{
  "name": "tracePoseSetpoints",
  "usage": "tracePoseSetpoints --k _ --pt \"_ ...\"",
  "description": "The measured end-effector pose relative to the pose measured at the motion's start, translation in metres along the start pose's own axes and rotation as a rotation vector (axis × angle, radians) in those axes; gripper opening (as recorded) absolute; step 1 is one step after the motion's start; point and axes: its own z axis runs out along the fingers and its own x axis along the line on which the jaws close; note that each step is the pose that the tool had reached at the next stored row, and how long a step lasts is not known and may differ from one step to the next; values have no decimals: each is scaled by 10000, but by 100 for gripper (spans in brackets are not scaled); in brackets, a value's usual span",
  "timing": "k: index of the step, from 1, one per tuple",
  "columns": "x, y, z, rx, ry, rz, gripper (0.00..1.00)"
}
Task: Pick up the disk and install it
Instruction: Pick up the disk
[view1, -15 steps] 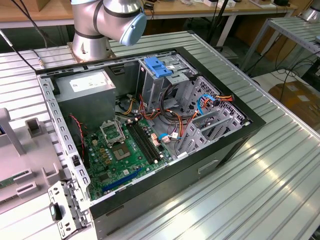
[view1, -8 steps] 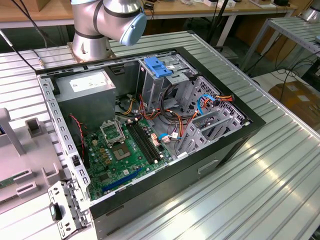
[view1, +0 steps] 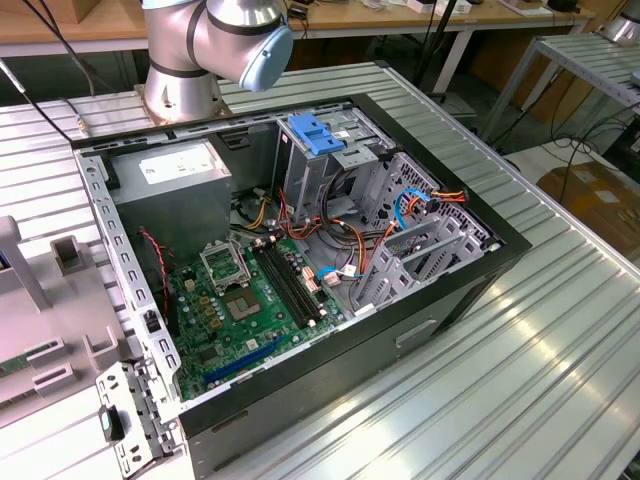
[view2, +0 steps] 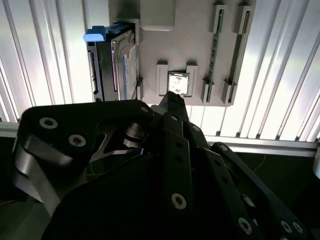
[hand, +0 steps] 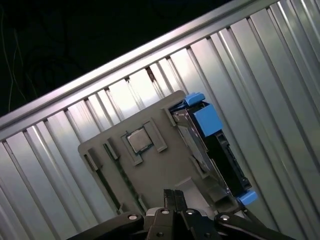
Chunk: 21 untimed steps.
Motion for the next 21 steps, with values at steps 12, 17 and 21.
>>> tracePoseSetpoints --k 12,17,21 --pt "0 0 0 -25 -22 -842 11" --pt "0 0 0 -36 -32 -1192 11" --pt "0 0 0 -45 -39 -1492 11"
